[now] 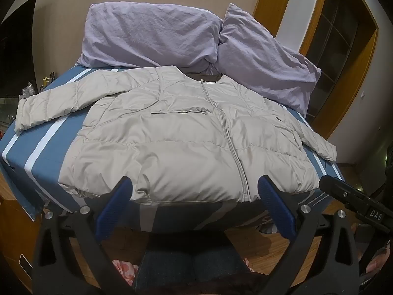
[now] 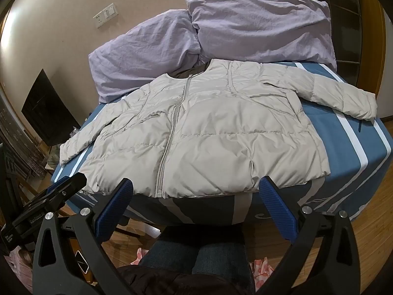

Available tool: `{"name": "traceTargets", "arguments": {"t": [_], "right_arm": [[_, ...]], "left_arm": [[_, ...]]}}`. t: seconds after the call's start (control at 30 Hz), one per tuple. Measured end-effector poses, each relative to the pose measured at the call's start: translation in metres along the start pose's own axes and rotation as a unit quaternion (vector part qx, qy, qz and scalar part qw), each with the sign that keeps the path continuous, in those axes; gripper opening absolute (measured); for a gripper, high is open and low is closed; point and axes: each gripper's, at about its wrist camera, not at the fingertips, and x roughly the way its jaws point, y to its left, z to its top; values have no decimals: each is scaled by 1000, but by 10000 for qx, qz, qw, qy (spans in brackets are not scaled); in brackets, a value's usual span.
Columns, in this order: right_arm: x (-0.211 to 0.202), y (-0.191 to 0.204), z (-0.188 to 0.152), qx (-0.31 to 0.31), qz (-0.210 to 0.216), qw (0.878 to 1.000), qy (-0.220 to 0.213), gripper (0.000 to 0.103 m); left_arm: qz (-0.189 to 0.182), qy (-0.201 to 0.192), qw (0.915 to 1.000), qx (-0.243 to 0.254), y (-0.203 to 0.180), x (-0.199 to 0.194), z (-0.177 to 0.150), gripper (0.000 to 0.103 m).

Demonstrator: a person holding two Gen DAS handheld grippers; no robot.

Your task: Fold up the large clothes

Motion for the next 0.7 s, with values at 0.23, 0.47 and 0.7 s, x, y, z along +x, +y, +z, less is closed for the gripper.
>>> {"name": "traceTargets", "arguments": {"t": [0.23, 0.47, 0.7], "right_arm": [[0, -1, 0, 3, 1, 10000, 3, 102], [-1, -2, 0, 8, 5, 10000, 0, 102], [-1, -3, 0, 16, 7, 10000, -2, 102]], "left_arm": [[16, -6, 10000, 17, 0, 0, 0, 101], [16, -13, 10000, 22, 0, 0, 0, 101], [18, -14, 10000, 28, 0, 0, 0, 101]]}}
